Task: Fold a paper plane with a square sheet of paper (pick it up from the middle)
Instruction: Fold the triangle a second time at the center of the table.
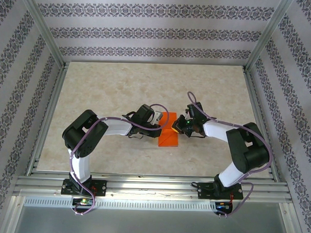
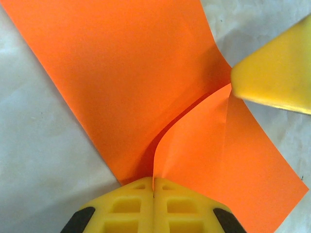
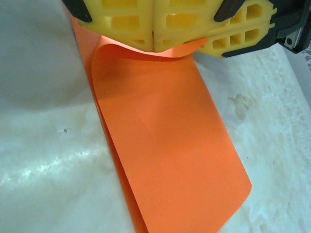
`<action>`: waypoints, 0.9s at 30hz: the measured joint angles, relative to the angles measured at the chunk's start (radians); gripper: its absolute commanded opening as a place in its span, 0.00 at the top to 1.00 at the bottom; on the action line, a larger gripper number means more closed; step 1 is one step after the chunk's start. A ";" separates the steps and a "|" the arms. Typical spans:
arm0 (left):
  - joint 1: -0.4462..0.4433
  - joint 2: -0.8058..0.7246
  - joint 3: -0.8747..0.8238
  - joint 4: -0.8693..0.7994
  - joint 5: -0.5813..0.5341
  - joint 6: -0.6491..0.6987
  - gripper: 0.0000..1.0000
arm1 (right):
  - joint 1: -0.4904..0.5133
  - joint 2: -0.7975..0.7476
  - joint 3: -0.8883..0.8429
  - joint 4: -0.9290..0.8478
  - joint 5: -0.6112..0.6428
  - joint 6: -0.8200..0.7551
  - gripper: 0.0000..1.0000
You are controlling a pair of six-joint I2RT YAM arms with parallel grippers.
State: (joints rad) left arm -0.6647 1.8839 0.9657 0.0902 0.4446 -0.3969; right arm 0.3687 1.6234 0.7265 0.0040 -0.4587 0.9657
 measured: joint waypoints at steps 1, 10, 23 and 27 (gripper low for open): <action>0.000 0.000 0.000 0.000 0.000 0.000 1.00 | 0.000 0.007 0.005 -0.009 0.009 -0.009 1.00; 0.000 0.000 0.000 0.000 0.000 0.000 1.00 | -0.010 0.046 0.002 -0.025 0.032 -0.030 1.00; 0.000 0.000 0.000 0.000 0.000 0.000 1.00 | 0.010 -0.072 -0.011 0.009 0.021 0.000 1.00; 0.000 0.000 0.000 0.000 0.000 0.000 1.00 | 0.074 -0.062 0.026 0.008 0.030 0.000 1.00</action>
State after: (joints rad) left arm -0.6643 1.8839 0.9657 0.0902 0.4450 -0.3969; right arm 0.4431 1.5616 0.7521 0.0116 -0.4290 0.9661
